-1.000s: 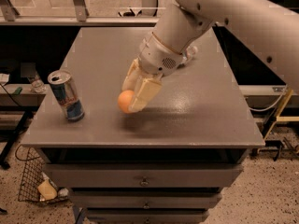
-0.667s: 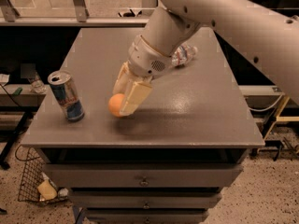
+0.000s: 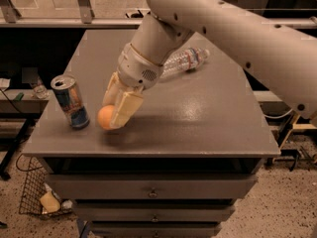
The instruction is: Move orange near redbull can
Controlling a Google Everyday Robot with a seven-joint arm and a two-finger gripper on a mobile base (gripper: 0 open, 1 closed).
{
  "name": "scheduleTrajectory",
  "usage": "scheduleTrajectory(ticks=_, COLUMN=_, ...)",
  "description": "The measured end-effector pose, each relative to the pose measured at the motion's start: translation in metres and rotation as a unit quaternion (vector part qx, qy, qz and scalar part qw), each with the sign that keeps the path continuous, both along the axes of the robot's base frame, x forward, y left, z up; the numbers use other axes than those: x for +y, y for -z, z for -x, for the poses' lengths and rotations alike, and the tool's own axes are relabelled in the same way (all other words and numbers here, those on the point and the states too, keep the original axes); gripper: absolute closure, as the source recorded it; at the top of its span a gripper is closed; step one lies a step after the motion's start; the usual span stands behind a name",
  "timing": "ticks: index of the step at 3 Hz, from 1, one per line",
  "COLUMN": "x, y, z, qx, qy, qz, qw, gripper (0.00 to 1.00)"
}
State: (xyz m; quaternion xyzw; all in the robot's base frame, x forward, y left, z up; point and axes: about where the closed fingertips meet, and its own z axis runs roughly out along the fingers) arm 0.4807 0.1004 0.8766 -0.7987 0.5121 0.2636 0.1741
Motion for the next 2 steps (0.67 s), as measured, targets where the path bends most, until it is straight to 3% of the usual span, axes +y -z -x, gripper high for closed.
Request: scheduleTrajectory(ticks=2, x=0.0137, y=0.0102, z=-0.0067, qx=0.000, qy=0.026, qz=0.002, qw=0.9997, gripper=1.00)
